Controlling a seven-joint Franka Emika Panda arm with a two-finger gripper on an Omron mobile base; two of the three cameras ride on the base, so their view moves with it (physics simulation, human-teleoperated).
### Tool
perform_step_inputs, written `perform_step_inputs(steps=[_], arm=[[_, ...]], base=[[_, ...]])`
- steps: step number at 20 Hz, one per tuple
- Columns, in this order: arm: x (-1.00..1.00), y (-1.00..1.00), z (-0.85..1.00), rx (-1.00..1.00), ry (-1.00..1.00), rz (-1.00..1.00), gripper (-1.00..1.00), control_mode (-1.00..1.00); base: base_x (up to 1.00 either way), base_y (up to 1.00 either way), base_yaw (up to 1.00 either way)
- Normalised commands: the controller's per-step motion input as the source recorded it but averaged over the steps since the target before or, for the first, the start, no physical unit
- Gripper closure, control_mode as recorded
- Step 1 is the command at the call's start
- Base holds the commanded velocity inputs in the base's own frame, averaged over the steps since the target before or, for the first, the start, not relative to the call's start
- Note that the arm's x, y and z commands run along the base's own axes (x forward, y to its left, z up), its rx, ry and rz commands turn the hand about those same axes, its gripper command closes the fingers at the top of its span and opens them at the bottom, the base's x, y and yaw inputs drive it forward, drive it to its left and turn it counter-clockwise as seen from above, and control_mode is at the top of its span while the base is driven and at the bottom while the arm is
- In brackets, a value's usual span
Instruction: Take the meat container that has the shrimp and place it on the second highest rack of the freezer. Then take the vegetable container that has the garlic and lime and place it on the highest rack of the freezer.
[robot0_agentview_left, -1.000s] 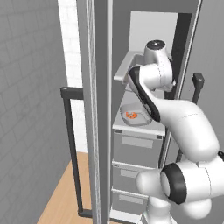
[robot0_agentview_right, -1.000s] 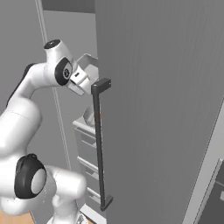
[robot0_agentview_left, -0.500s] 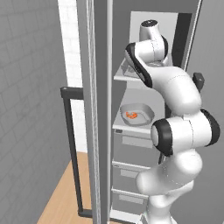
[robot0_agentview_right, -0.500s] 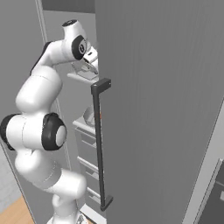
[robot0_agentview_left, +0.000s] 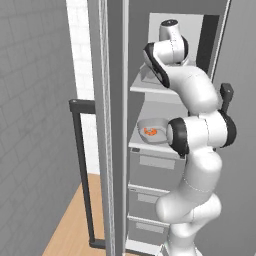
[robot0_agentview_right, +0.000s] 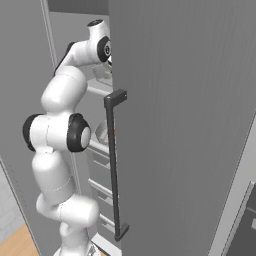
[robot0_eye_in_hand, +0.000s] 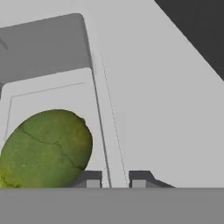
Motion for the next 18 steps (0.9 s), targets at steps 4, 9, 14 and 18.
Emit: perform_step_inputs(steps=[4,9,14,18], arm=[[-0.09,0.0,-0.29,0.01,-0.41,0.0,-1.0,-1.0],[-0.1,0.0,0.0,0.01,-0.4,0.0,-1.0,-1.0],[-0.45,0.01,0.43,0.0,-0.15,-0.01,-1.0,-1.0],[-0.68,0.0,0.87,0.0,-0.05,-0.03,-1.0,-1.0]], base=[[0.0,0.0,0.0],[0.0,0.0,0.0],[0.0,0.0,0.0],[0.0,0.0,0.0]])
